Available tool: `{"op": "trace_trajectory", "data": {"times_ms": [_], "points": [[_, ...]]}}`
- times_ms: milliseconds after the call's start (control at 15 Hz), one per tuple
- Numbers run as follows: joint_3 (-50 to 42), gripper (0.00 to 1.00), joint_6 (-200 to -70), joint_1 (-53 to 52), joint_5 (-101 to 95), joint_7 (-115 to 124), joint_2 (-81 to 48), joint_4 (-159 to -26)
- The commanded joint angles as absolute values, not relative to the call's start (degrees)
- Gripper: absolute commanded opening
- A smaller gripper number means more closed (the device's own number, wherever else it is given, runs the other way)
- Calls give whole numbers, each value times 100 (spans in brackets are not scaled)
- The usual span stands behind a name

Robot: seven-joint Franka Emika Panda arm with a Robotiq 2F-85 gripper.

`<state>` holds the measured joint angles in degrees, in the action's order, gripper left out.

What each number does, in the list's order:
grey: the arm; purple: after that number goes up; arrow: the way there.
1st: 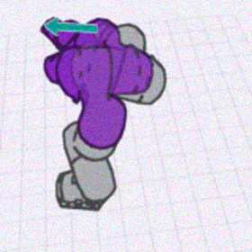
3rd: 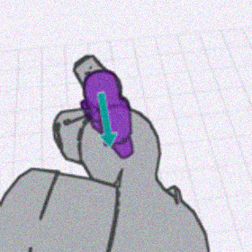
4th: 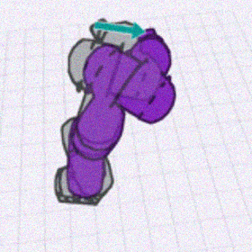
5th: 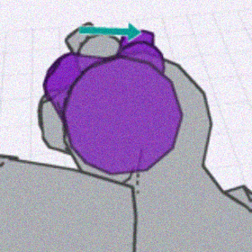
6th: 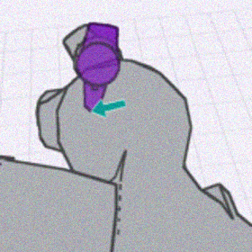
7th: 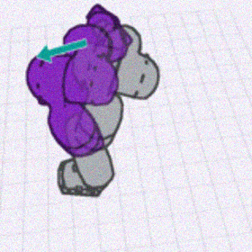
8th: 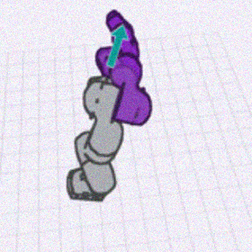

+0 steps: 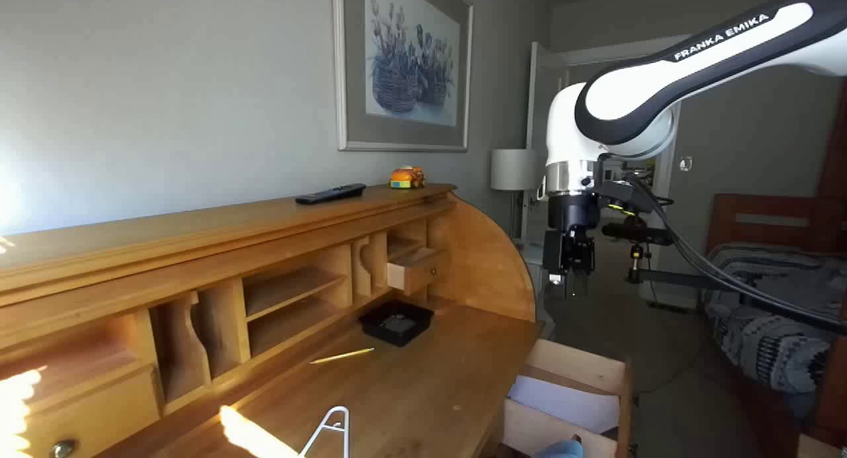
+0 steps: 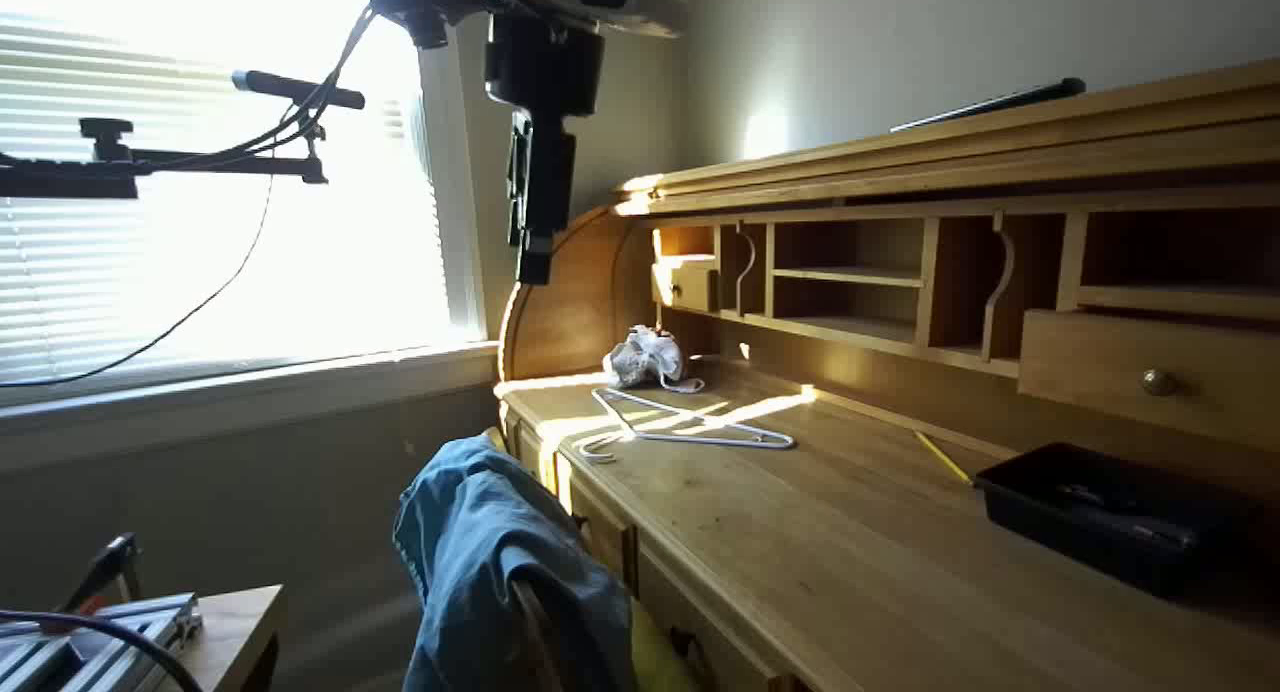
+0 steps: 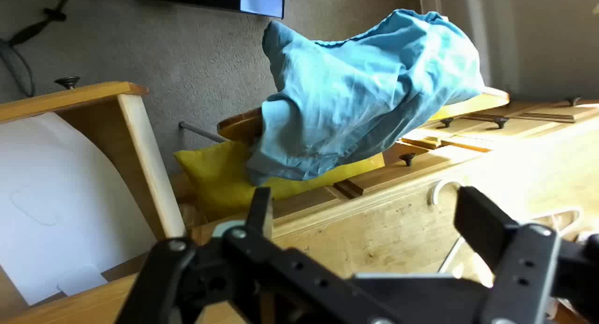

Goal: Take the white paper out of the drawer on the right.

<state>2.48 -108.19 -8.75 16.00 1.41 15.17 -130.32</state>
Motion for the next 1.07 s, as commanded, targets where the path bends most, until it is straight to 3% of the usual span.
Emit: {"op": "trace_trajectory", "data": {"times_ms": [0,600,1000], "points": [[341,100,-10802,-773,1622,121,1517,-13023],[341,100,-10802,-772,1622,121,1517,-13023],[645,100,-12755,-869,751,-632,867,-12962]]}}
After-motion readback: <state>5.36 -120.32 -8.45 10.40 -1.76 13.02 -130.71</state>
